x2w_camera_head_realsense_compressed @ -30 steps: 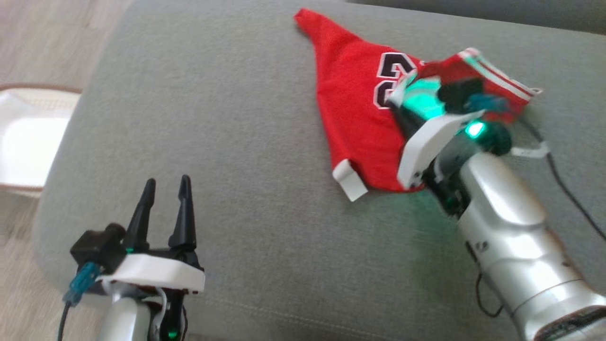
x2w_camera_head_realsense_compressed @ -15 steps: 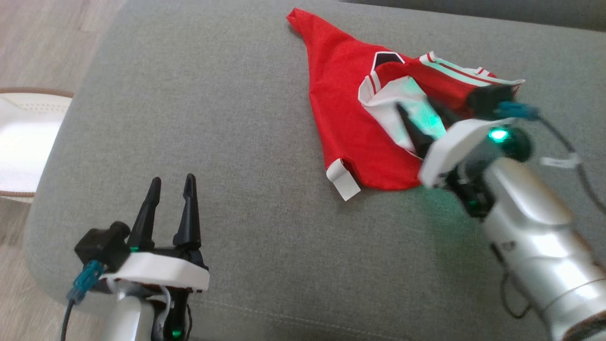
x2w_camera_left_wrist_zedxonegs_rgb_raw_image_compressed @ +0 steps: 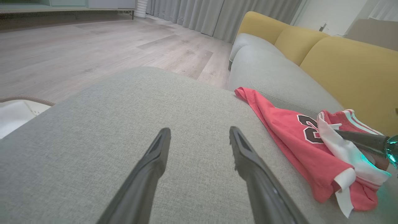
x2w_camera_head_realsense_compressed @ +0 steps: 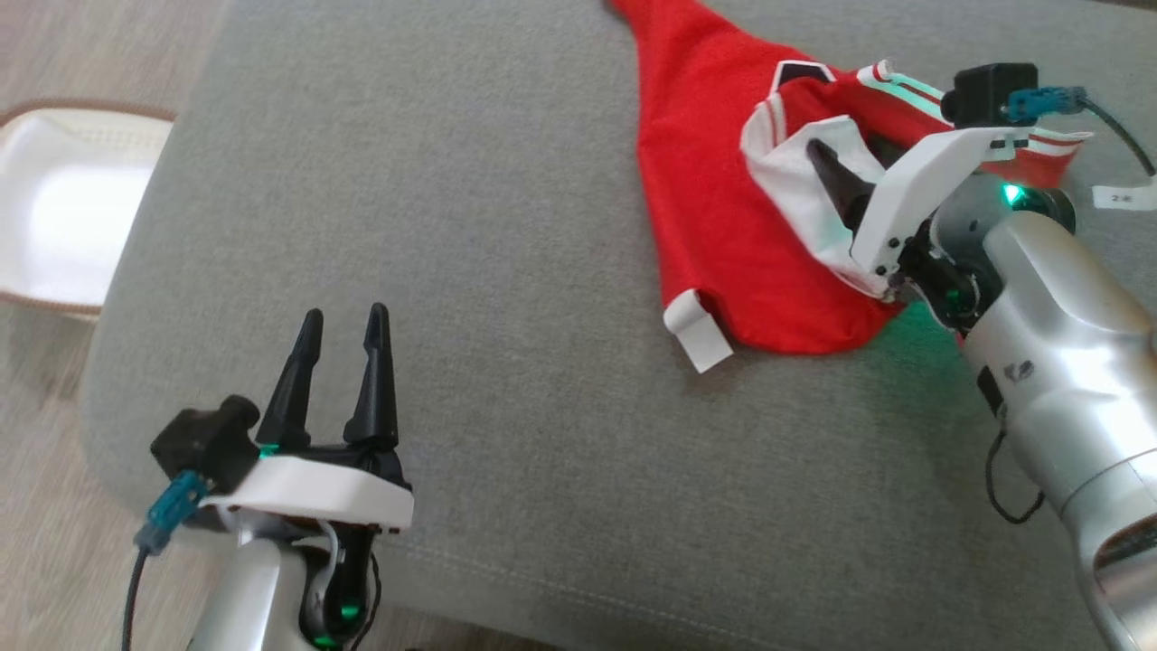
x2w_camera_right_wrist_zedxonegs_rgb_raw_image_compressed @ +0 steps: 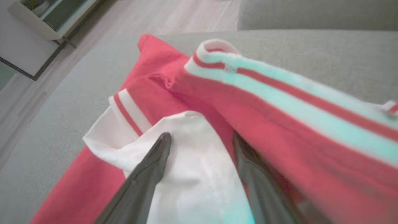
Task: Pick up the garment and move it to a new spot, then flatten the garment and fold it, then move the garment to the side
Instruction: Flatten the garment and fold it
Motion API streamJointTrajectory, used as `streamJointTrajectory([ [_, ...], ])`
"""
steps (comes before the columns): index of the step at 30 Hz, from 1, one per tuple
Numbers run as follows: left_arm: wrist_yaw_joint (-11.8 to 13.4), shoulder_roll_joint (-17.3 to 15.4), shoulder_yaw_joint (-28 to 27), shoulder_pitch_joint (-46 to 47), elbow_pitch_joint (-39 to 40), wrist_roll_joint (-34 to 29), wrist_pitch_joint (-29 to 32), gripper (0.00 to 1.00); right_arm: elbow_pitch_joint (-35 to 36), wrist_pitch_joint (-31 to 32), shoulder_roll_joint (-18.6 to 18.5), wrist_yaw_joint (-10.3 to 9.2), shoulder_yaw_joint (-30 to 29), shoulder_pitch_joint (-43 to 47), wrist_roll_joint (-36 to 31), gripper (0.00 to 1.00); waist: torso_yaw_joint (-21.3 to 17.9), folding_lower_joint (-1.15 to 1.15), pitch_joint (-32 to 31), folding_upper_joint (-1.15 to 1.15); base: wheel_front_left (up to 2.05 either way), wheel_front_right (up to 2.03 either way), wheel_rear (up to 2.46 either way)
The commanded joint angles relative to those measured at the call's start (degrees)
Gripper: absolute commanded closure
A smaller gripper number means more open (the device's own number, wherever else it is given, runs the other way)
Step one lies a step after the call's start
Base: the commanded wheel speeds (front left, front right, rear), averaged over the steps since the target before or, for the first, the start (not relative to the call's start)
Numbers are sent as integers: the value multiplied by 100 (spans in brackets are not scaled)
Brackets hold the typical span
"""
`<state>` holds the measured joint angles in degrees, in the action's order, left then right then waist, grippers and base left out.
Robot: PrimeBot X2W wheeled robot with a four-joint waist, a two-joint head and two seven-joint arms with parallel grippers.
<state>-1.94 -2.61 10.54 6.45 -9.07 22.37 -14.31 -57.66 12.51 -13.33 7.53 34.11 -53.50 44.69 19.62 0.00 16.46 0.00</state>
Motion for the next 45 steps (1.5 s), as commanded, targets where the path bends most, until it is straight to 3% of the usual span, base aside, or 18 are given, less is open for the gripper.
streamJointTrajectory([
  [1, 36, -27, -147, 174, 186, 52, -69, 0, 109, 56, 75, -4, 62, -160, 53, 0, 67, 0, 55, 0, 0, 0, 0],
  [7, 68, -27, -112, 203, 178, 128, -69, 0, -56, 121, -21, -4, 274, -355, 182, 0, 203, 0, 124, 0, 0, 0, 0],
  [8, 73, -27, -109, 204, 175, 134, -69, 0, -72, 117, -25, -4, 304, -369, 213, 7, 214, 0, 128, 0, 0, 0, 0],
  [10, 86, -27, -103, 210, 168, 144, -69, 0, -100, 73, -38, -4, 367, -401, 257, 30, 227, 0, 133, 0, 0, 0, 0],
  [11, 92, -27, -101, 213, 164, 148, -69, 0, -109, 46, -34, -4, 396, -412, 284, 51, 228, 0, 131, 0, 0, 0, 0],
  [12, 97, -27, -101, 215, 159, 149, -69, 0, -106, 6, -28, -4, 426, -419, 314, 59, 225, 0, 126, 0, 0, 0, 0],
  [14, 102, -27, -104, 222, 146, 148, -69, 0, -88, -100, -30, -4, 503, -432, 350, 100, 212, 0, 114, 0, 0, 0, 0],
  [24, 62, -27, -261, 91, 68, 7, -69, 0, 405, -955, 16, -4, 827, -259, 626, 100, -264, 0, -306, 0, 0, 0, 0],
  [33, 7, -27, -507, -112, 65, -201, -69, 0, 992, -1166, -543, -4, 998, 169, 635, 100, -963, 0, -789, 0, 0, 0, 0],
  [42, -59, -27, -719, -247, 115, -346, -69, 0, 1358, -963, -1348, -4, 244, 1304, 565, 100, -1681, 0, -909, 0, 0, 0, 0],
  [45, -63, -27, -744, -271, 115, -370, -69, 0, 1475, -727, -1410, -4, -47, 1745, 480, 100, -1847, 0, -906, 0, 0, 0, 0],
])
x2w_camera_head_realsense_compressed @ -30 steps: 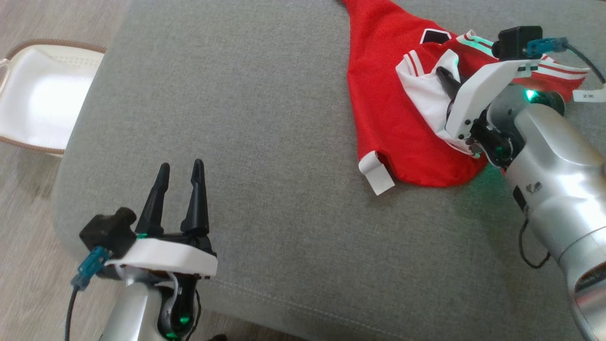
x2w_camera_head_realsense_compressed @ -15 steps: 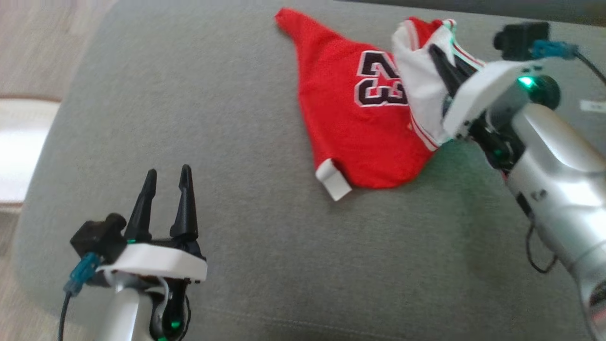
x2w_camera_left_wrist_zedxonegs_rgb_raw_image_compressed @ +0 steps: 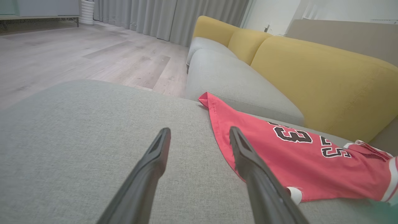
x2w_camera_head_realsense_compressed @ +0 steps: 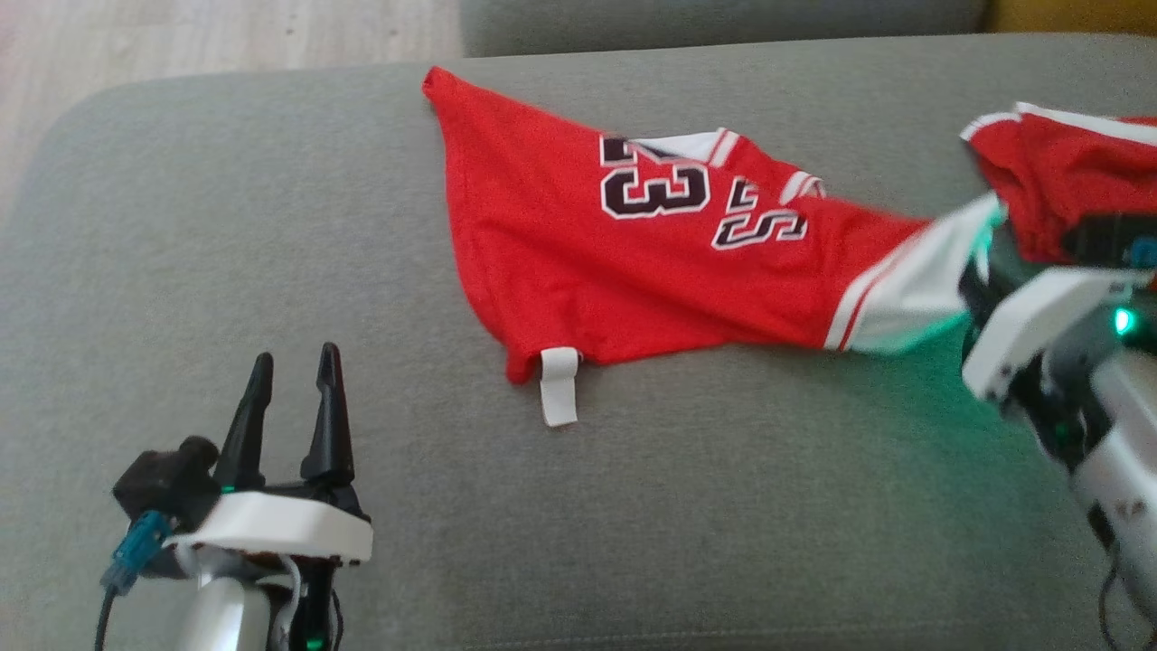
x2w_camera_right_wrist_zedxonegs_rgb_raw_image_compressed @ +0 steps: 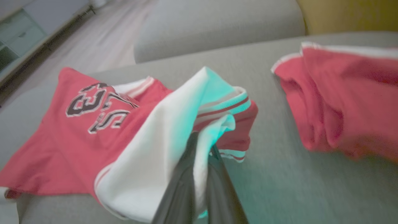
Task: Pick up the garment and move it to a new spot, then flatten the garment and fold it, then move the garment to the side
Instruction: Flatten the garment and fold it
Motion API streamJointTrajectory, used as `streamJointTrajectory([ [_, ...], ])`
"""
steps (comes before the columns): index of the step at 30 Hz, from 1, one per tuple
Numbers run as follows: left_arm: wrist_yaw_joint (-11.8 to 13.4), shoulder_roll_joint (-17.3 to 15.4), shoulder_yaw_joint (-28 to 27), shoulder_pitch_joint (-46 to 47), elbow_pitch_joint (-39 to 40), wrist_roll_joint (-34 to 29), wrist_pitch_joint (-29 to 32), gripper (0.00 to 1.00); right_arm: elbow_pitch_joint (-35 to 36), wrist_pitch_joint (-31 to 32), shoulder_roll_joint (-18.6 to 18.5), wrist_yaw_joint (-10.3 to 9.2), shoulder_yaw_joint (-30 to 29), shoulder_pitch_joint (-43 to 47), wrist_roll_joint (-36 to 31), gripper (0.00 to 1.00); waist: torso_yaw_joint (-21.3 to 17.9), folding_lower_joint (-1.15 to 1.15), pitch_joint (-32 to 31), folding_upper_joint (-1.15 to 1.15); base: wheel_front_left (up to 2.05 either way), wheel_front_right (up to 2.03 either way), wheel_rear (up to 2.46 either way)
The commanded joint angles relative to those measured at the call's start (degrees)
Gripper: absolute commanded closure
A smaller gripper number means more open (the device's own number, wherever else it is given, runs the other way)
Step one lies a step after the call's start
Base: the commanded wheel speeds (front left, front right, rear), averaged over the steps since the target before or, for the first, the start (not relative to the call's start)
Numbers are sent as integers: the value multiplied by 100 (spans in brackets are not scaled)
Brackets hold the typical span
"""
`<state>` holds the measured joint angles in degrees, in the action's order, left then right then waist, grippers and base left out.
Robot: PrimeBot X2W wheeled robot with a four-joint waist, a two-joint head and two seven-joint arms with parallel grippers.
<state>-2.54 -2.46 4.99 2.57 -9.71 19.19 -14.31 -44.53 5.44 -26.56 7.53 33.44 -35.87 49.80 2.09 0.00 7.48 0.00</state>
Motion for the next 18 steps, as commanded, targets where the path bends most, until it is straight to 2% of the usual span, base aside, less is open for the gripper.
streamJointTrajectory([
  [1, -3, -42, -202, 117, 182, -60, -69, 0, 186, 71, -93, -4, -87, 121, -79, 100, -146, 0, -5, 0, 0, 0, 0],
  [2, -8, -43, -218, 119, 183, -70, -69, 0, 204, 181, -89, -4, -185, 258, -138, 97, -197, 0, -2, 0, 0, 0, 0],
  [3, -17, -46, -228, 121, 179, -81, -69, 0, 234, 298, -62, -4, -277, 394, -190, 89, -246, 0, 2, 0, 0, 0, 0],
  [4, -25, -48, -235, 127, 176, -93, -69, 0, 262, 403, -19, -4, -384, 522, -241, 68, -291, 0, 13, 0, 0, 0, 0],
  [5, -29, -51, -246, 136, 175, -104, -69, 0, 268, 521, 29, -4, -490, 646, -308, 40, -336, 0, 21, 0, 0, 0, 0],
  [6, -30, -53, -258, 143, 176, -114, -69, 0, 273, 651, 79, -4, -585, 763, -385, 0, -377, 0, 31, 0, 0, 0, 0],
  [12, -49, -72, -321, 130, 143, -149, -69, 0, 651, 922, 322, -4, -1413, 1317, -977, 0, -552, 0, -40, 0, 0, 0, 0],
  [15, -71, -82, -321, 117, 122, -167, -69, 0, 1288, 548, 356, -4, -2066, 1621, -1411, 0, -549, 0, -135, 0, 0, 0, 0],
  [18, -71, -86, -372, 51, 132, -163, -69, 0, 2183, 149, 660, -4, -2657, 2016, -1811, 0, -561, 0, -245, 0, 0, 0, 0],
])
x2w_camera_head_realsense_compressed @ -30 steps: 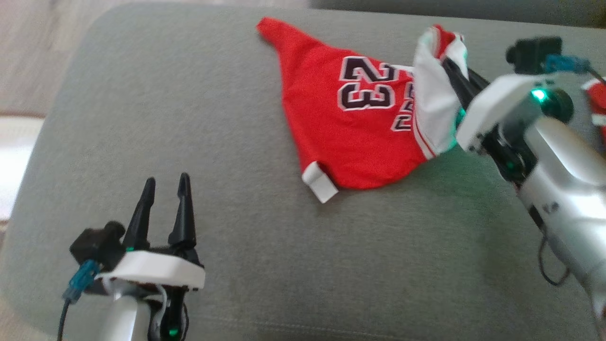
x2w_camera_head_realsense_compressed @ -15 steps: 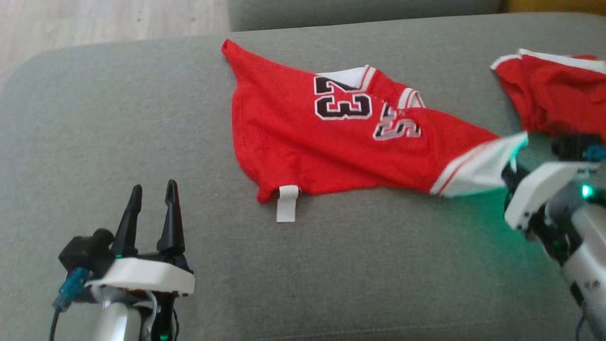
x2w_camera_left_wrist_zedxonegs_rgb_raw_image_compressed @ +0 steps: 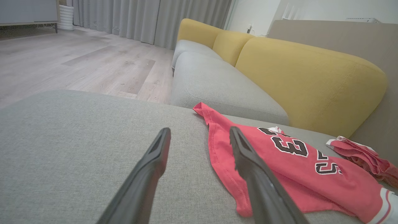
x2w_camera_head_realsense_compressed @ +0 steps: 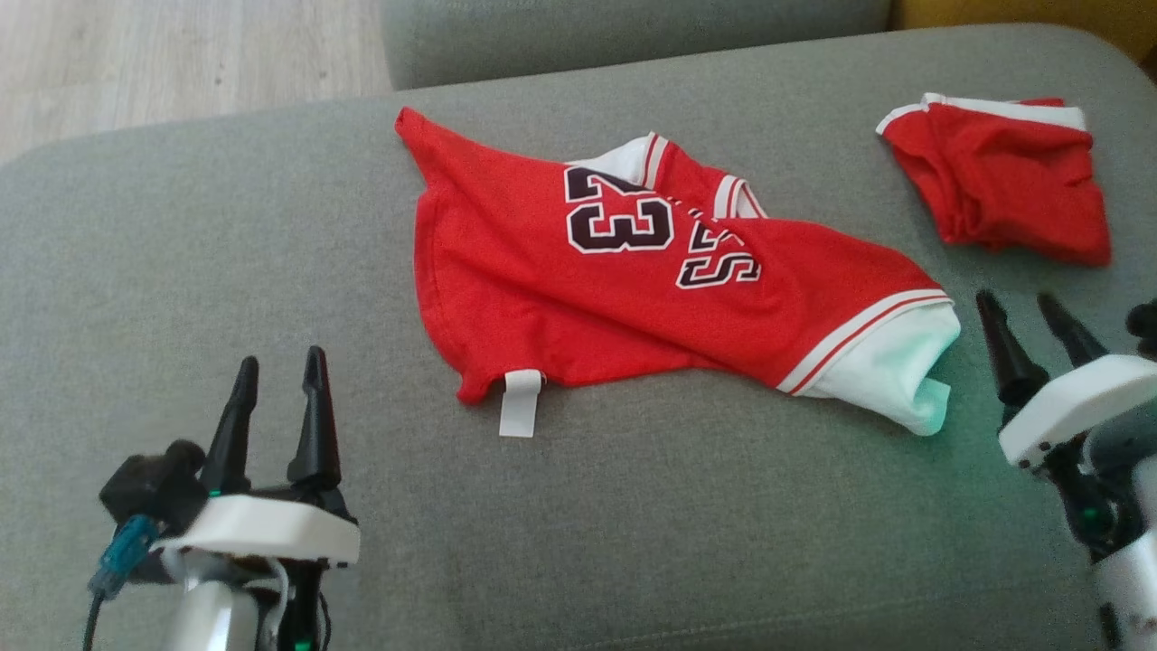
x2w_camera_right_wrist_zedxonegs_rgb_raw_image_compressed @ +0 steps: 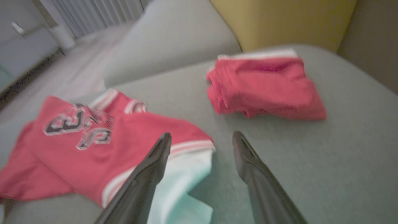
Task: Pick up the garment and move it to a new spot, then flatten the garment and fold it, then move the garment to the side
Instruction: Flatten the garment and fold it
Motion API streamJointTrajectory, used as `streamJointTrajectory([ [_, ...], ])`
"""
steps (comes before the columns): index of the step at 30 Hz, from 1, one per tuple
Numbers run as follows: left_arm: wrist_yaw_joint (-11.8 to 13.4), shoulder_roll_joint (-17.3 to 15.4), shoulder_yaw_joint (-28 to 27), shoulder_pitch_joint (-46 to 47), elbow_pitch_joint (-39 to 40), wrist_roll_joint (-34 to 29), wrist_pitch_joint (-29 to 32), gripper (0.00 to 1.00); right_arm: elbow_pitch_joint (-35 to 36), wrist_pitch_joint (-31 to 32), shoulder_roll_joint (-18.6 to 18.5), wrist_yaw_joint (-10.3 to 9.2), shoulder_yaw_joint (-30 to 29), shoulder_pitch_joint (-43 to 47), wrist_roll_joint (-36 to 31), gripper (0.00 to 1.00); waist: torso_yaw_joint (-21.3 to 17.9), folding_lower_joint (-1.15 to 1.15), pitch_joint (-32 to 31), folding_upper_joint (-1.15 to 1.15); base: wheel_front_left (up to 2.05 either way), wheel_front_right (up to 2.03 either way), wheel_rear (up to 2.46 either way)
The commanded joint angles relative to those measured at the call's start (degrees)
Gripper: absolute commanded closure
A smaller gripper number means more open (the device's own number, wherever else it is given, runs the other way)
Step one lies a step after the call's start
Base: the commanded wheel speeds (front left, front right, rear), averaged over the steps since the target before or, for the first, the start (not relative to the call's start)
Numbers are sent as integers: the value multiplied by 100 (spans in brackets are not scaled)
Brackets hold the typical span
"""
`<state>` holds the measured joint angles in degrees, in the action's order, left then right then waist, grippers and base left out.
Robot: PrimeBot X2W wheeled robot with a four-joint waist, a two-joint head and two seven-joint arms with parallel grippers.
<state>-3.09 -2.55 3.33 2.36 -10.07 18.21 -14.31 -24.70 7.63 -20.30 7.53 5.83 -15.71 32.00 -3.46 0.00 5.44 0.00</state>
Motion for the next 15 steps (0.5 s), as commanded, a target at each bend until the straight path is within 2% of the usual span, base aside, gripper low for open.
streamJointTrajectory([
  [1, -16, -78, -224, 45, 171, -61, -69, 0, 527, -218, 221, -4, -82, 126, -90, 0, -5, 0, -62, 0, 0, 0, 0],
  [4, -24, -79, -255, -34, 166, -56, -69, 0, 1303, -601, 580, -4, -342, 488, -514, 0, 18, 0, -155, 0, 0, 0, 0],
  [7, -24, -75, -237, -115, 180, -55, -69, 0, 1770, -1031, 872, -4, -353, 752, -794, 0, 37, 0, -194, 0, 0, 0, 0],
  [10, -43, -72, -192, -131, 143, -46, -69, 0, 1822, -1386, 1009, -4, -392, 907, -1061, 0, 61, 0, -194, 0, 0, 0, 0],
  [15, -94, -92, -88, -109, 46, -47, -47, 0, 1683, -1508, 1197, -4, -380, 981, -1186, 0, 64, 0, -203, 0, 0, 0, 0],
])
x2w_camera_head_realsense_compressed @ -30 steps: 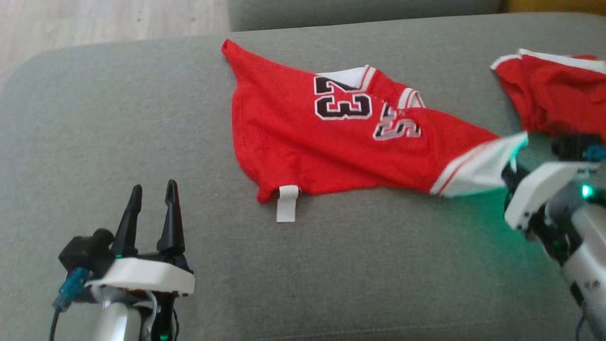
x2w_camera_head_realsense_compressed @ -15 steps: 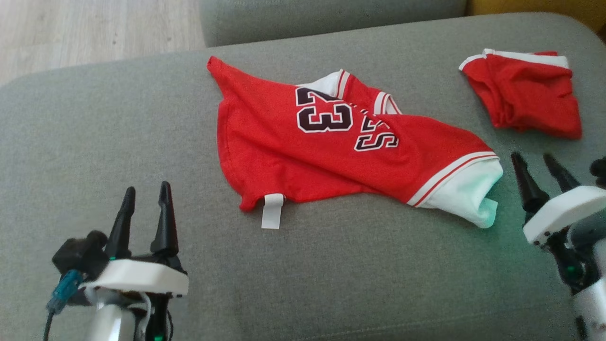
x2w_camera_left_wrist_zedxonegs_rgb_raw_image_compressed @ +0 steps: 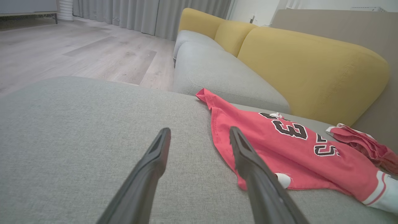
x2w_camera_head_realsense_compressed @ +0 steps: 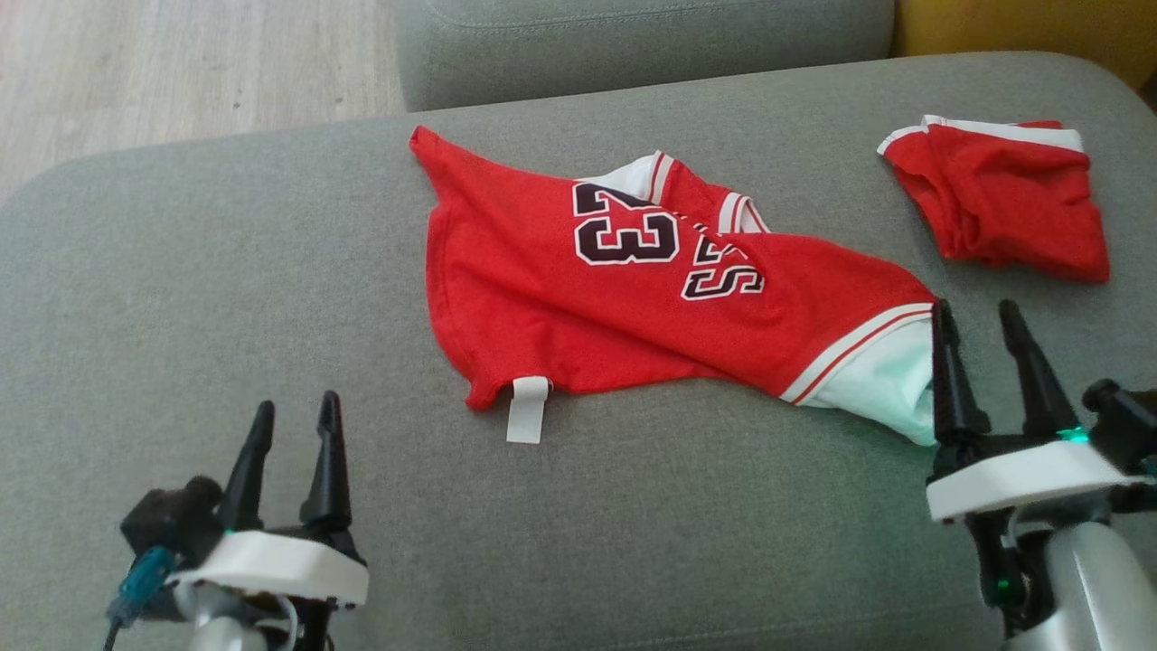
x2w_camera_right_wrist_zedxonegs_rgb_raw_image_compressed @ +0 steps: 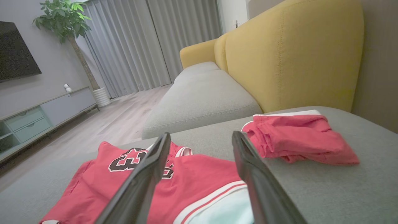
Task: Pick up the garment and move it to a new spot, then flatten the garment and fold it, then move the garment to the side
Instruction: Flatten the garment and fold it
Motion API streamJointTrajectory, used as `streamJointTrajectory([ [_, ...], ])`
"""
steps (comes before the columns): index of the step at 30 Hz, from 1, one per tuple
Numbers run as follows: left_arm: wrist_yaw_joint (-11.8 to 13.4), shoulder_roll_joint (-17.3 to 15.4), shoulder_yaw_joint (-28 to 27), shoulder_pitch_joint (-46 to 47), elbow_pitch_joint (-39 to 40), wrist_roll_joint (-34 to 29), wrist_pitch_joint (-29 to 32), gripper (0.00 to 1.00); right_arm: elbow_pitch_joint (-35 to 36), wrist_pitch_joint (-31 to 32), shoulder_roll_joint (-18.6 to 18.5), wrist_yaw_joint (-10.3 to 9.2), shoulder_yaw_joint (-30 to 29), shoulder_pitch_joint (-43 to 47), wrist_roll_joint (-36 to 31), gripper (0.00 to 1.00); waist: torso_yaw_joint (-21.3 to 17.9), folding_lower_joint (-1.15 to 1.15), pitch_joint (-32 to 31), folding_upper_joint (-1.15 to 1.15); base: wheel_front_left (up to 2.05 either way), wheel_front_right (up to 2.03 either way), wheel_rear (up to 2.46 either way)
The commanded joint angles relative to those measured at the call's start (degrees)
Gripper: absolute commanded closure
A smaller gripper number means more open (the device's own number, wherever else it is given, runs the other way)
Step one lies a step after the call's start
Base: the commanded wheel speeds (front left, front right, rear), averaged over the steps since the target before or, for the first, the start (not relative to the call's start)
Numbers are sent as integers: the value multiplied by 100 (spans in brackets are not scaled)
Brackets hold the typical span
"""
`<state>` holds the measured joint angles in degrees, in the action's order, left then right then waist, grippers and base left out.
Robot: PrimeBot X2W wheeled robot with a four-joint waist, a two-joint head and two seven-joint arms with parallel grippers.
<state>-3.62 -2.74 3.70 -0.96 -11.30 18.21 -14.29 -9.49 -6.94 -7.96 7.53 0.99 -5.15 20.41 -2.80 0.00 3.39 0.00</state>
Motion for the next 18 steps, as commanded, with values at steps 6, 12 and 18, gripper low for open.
streamJointTrajectory([
  [6, -255, -244, 194, 527, 17, 234, 725, 0, 15, -133, 11, -4, 125, -232, -49, 0, -88, 0, 108, 0, 0, 0, 0],
  [12, -380, -1116, 1154, 1357, -73, 842, 3009, 0, -97, -228, 121, -4, 270, -492, -8, 0, -373, 0, 247, 0, 0, 0, 0],
  [18, -385, -2211, 2260, 2204, -187, 1824, 4432, 0, -213, -394, 232, -4, 409, -767, 46, 0, -785, 0, 475, 0, 0, 0, 0],
])
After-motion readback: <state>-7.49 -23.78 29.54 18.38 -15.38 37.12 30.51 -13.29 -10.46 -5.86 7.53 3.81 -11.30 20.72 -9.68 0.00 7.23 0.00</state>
